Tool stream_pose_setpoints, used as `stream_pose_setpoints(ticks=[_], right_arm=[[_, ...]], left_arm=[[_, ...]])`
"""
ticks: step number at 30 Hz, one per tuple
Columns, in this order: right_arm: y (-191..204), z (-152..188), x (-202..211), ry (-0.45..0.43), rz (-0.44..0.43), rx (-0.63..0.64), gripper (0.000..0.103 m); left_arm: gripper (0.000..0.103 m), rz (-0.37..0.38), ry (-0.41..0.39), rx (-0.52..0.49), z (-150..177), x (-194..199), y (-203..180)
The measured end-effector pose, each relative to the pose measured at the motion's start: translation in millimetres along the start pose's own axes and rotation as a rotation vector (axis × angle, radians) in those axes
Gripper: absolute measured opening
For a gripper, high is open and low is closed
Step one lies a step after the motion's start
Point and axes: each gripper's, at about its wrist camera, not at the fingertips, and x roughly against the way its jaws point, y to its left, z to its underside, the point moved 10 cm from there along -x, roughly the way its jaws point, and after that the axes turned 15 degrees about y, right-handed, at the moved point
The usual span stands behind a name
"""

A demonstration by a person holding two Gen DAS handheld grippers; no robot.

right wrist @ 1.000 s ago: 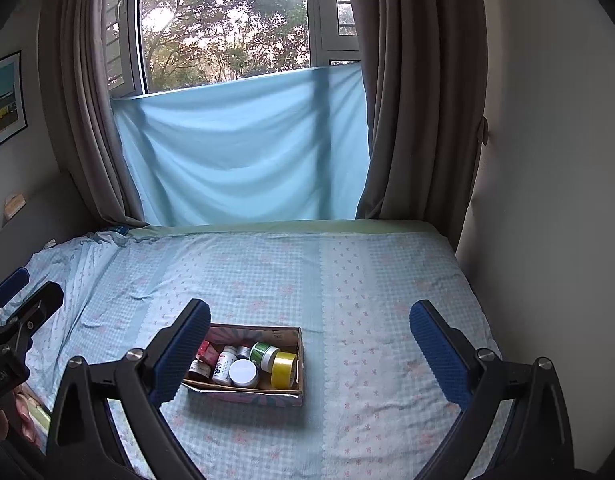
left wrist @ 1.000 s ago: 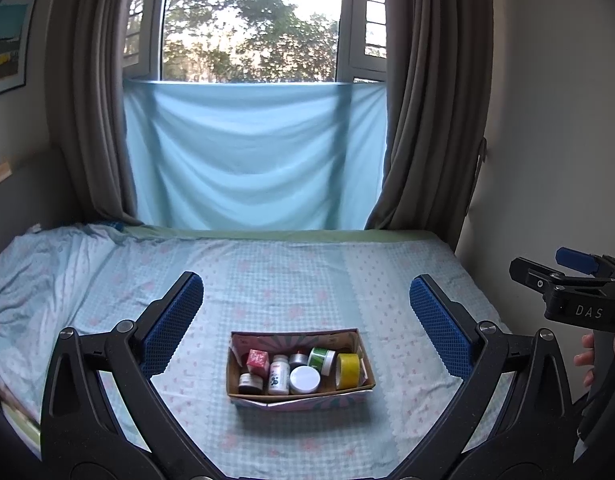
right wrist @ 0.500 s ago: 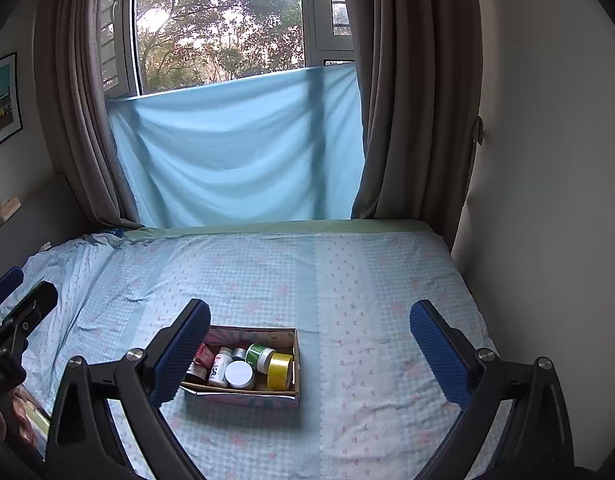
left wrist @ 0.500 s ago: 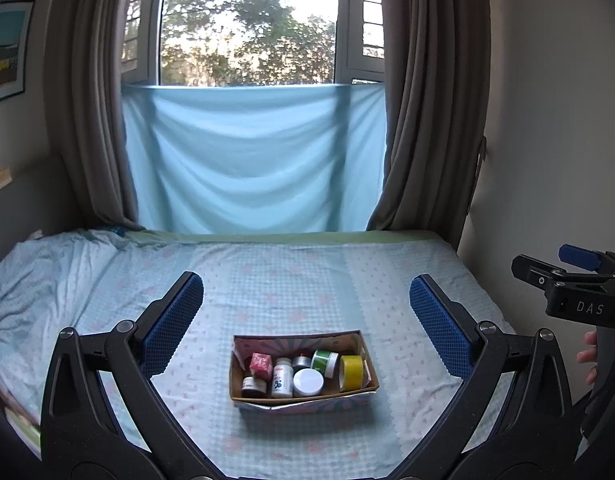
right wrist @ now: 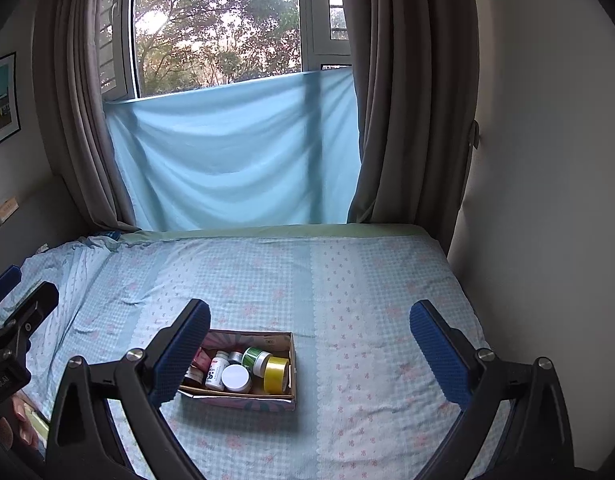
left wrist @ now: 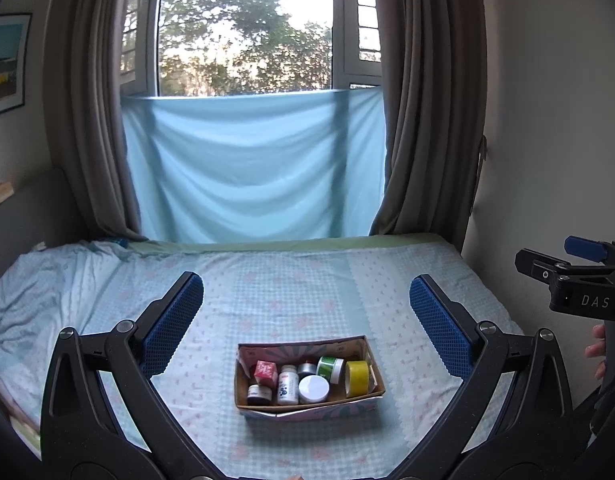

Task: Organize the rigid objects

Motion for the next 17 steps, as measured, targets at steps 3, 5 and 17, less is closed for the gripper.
stream_pose_setpoints(ticks=[3,5,17], right_arm=[[3,-1,1,-0.004,0.003,-0.002,0.100],[4,-3,2,-0.008,0.002,-0.004,0.100],[8,-7,-6,0.009,0.017,-0.005,0.100]], left_arm=[[0.103,-0.018,-0.019,-0.032,-1,2,-5],[0.103,-0.036,-0.044,-0.056,-2,6,-9],[0.103,0.022,-0.014,0.013,-4,-13,-2]])
